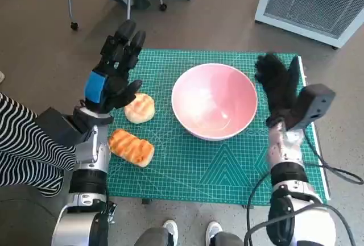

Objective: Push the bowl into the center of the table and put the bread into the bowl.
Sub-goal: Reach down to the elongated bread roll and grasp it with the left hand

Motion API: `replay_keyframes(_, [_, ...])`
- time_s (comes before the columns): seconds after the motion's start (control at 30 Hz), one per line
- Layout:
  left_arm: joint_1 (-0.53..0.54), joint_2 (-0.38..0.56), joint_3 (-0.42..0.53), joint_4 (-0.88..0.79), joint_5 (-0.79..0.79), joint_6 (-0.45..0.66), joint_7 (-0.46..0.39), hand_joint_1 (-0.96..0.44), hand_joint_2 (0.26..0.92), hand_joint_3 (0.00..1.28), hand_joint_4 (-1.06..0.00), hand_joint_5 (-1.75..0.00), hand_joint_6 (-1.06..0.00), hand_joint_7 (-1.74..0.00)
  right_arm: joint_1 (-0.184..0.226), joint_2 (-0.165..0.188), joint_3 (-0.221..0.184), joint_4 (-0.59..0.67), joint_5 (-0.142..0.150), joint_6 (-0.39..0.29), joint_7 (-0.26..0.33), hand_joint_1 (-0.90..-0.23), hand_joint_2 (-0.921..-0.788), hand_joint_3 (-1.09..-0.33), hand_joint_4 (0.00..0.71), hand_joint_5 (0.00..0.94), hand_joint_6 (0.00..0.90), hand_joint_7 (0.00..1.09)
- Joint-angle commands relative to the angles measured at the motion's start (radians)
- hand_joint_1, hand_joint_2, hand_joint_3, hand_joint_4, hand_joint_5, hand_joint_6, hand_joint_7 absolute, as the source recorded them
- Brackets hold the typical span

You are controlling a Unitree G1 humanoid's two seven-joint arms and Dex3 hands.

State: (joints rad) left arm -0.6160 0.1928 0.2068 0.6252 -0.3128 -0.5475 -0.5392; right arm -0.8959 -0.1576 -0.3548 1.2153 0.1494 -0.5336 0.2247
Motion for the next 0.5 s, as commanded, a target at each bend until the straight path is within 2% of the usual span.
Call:
replay_keyframes(0.03, [-0.025,-0.014,-0.019,-0.016,0.017,0.016,0.017,-0.66,0.921,0.27,-0.12,0.0,-0.05,-0.3,0.009,-0.012,0.04,-0.063,-0.015,-0.109,0.06,-0.702,-0.921,-0.802,0.115,0.005,0.052,0.33])
replay_keyframes(0.17, [-0.034,-0.026,-0.039,-0.05,0.028,0.035,0.038,-0.66,0.921,0.27,-0.12,0.0,-0.05,-0.3,0.031,-0.015,0.065,-0.155,0.005,-0.199,0.118,-0.709,-0.921,-0.777,0.121,0.007,0.058,0.35])
replay_keyframes(0.3, [-0.044,-0.037,-0.06,-0.086,0.04,0.057,0.059,-0.66,0.921,0.28,-0.12,0.0,-0.05,-0.31,0.058,-0.014,0.084,-0.251,0.023,-0.249,0.154,-0.706,-0.921,-0.741,0.143,0.015,0.076,0.38])
replay_keyframes(0.5, [-0.067,-0.047,-0.084,-0.135,0.049,0.1,0.071,-0.66,0.921,0.3,-0.12,0.0,0.0,-0.41,0.11,-0.01,0.118,-0.423,0.042,-0.25,0.185,-0.731,-0.921,-0.695,0.157,0.017,0.081,0.41])
